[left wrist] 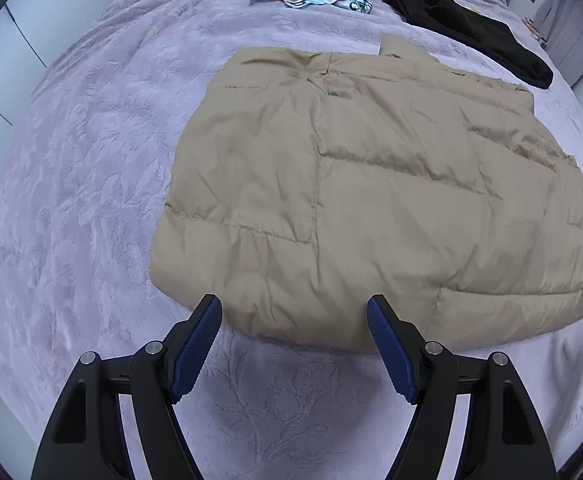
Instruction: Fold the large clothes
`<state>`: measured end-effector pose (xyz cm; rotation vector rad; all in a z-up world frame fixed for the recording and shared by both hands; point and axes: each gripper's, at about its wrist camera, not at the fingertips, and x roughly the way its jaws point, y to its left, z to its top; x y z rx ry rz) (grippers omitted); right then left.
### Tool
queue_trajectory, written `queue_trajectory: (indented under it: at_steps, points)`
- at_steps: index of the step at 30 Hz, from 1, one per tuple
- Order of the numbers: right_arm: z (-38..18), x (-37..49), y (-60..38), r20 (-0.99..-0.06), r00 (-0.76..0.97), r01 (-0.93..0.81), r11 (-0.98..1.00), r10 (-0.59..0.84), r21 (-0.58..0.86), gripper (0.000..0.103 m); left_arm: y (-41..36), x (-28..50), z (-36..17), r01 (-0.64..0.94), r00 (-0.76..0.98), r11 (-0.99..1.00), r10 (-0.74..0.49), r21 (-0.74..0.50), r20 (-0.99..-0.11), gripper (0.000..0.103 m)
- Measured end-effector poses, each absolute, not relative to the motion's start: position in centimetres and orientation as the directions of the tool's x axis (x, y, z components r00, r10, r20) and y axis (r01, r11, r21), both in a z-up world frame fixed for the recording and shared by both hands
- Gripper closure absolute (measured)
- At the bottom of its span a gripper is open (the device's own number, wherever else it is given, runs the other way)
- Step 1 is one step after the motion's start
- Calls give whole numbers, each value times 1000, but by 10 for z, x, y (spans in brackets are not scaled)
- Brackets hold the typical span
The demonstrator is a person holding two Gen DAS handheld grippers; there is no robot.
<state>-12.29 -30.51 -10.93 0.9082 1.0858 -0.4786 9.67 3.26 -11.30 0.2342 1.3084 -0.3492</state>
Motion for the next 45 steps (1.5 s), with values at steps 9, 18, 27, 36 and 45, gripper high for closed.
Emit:
queue_trajectory:
  at_steps: [9,18,27,36,45]
  points:
    - [-143,-122,-291,-892,430,727,534,136,432,46,42,92,-135,320,217,944,-151,-76,-965,11]
    - [-137,-126,-301,-845,520,713,482,124,509,22,47,92,-136,289,203,943,-229,-165,-952,0]
    - [-149,-123,-323,-764,623,692,338,168,638,14,69,103,-144,185,214,967,-214,-175,-953,0]
    - [-161,-125,-326,-698,696,657,240,171,714,10,99,104,-152,84,144,899,-438,-430,-887,0]
    - [-180,-121,-330,-657,728,641,147,197,753,0,114,99,-172,25,84,822,-568,-568,-819,0]
